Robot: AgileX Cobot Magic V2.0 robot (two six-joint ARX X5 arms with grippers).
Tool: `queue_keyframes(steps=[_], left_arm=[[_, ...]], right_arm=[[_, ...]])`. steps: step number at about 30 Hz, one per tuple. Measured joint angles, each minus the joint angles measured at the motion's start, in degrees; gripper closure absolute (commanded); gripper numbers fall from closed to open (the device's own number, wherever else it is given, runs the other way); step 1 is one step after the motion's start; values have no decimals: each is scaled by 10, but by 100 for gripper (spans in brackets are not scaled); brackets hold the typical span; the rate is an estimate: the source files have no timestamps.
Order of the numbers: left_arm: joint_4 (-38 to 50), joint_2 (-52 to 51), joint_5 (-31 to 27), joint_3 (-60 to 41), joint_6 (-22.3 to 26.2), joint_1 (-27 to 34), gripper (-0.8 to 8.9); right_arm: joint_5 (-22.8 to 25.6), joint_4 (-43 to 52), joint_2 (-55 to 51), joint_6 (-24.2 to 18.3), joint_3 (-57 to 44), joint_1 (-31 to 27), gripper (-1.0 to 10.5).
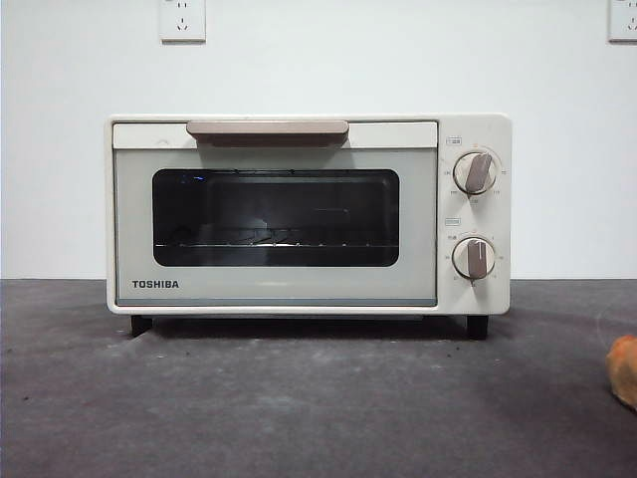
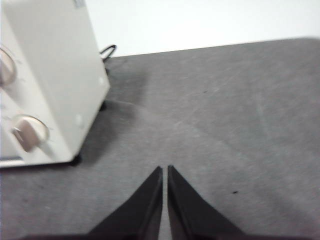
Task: The left arm flap open the oven, the right arm pick bread and place it into oven, the left arm flap close the oven
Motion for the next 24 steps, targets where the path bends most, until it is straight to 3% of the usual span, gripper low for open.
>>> queue_keyframes(steps=[7,14,19,24], left_arm=[[23,34,0,18,-72,0,802],[19,124,39,92,-134,-15,802],[-51,239,89,226,-123,-49,802],[-141,345,120,377,-65,-96,802]], right_arm=[[-14,-3,2,87,52,0,935],[-73,-106,56,110,171,0,935],[-146,-195,124,100,288,0,935],[-212,-259,186,74,387,0,935]])
